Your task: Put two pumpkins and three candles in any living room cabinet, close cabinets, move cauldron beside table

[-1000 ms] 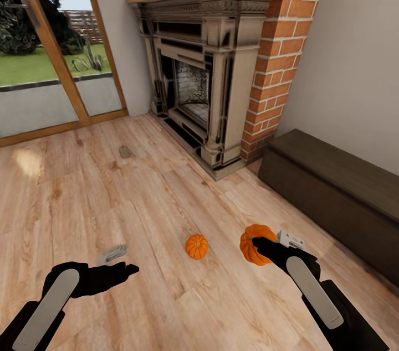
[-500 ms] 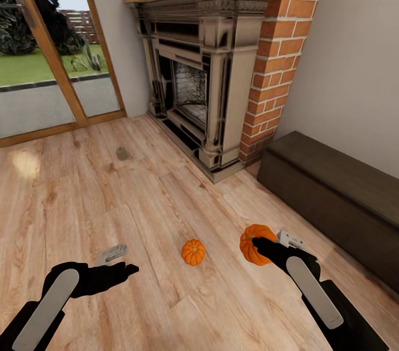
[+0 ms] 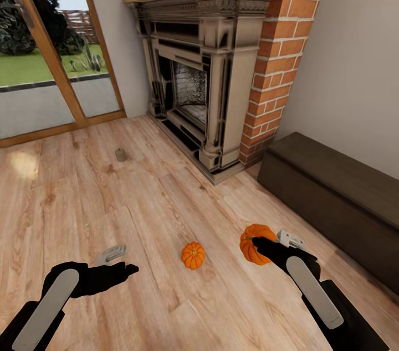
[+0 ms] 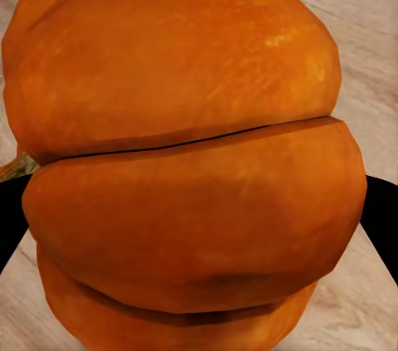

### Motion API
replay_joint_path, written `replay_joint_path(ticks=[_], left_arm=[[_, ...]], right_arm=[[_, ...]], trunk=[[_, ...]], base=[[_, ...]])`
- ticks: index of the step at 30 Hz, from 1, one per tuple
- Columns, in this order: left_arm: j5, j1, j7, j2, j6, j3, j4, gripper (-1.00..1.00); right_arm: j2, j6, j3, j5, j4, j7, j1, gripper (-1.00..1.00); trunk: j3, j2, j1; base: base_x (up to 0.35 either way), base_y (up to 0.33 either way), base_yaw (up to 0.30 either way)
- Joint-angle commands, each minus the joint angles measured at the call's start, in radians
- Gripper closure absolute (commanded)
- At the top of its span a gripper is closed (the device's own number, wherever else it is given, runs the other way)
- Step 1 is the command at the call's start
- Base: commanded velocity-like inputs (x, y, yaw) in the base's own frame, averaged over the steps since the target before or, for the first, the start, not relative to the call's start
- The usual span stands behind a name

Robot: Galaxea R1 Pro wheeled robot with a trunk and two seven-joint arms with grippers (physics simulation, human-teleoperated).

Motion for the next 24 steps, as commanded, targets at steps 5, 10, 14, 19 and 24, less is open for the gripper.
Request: replay_joint_path(ticks=[5, 10, 14, 19, 24], left_arm=[[0.010, -0.001, 0.010, 0.000, 0.001, -0.001, -0.001, -1.00], [0.010, -0.001, 0.008, 0.003, 0.002, -0.001, -0.001, -1.00], [0.010, -0.001, 0.006, 0.005, 0.002, -0.001, 0.000, -1.00], [0.010, -0.001, 0.006, 0.003, 0.002, -0.001, 0.002, -1.00], [0.010, -0.001, 0.006, 0.003, 0.002, -0.001, 0.002, -1.00]], right_arm=[[-0.001, 0.001, 0.002, -0.007, -0.001, -0.009, -0.001, 1.00], [-0.001, 0.001, 0.002, -0.007, 0.000, -0.002, -0.001, 1.00], [-0.001, 0.001, 0.002, -0.007, 0.000, 0.004, -0.001, 1.00], [-0.001, 0.001, 0.002, -0.007, 0.000, 0.005, -0.001, 1.00], [-0.001, 0.001, 0.002, -0.007, 0.000, 0.005, -0.001, 1.00]], trunk=[[-0.001, 0.000, 0.000], [-0.001, 0.000, 0.000], [-0.001, 0.000, 0.000], [-0.001, 0.000, 0.000], [-0.001, 0.000, 0.000]], base=[[0.020, 0.000, -0.010], [0.087, 0.000, -0.206], [0.267, 0.000, -0.265], [0.057, 0.000, -0.271], [0.003, 0.000, -0.272]])
